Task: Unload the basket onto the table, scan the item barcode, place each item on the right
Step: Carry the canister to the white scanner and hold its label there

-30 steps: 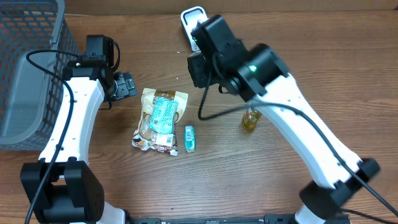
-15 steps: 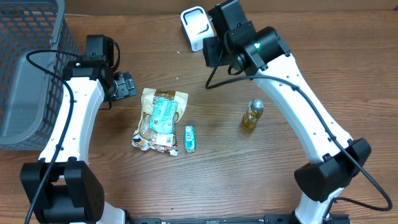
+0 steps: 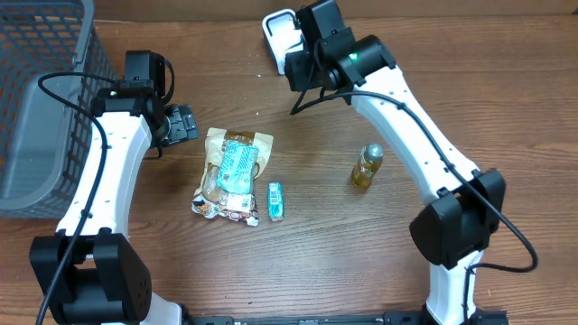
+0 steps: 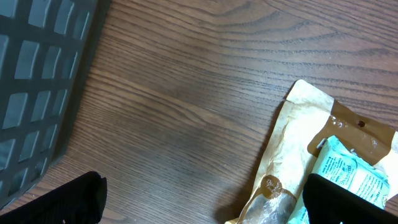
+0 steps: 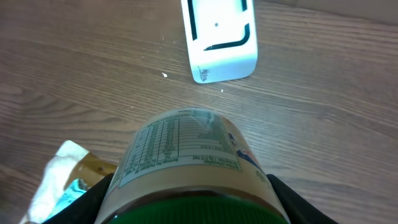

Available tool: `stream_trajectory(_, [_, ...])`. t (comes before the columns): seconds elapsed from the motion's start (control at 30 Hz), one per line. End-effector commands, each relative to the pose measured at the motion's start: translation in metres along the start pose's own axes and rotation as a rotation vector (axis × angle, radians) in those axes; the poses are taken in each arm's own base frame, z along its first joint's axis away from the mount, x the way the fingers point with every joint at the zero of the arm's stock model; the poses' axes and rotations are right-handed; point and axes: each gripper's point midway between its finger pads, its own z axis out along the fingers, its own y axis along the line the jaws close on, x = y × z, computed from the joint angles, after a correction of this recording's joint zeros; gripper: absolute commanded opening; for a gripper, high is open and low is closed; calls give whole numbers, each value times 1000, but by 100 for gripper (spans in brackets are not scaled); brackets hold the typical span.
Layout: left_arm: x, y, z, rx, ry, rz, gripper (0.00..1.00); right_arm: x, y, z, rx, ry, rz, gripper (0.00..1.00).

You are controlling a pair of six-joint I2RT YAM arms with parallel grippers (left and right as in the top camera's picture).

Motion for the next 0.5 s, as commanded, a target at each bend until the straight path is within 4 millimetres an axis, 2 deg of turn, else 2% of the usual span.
stream_trajectory(0.0, [-6,-1,-5,5,-22,16,100,-3,-1,2,1,-8,-37,15])
stream_trajectory(0.13, [-6,-1,-5,5,-22,16,100,-18,1,1,-5,-69,-32,4])
stream_trajectory(0.3, [-6,-1,-5,5,-22,15,99,-43,4,-1,-22,-172,-21,4])
stream_trajectory(0.47, [-6,-1,-5,5,-22,16,100,-66,3,4,-37,-287,-7,4])
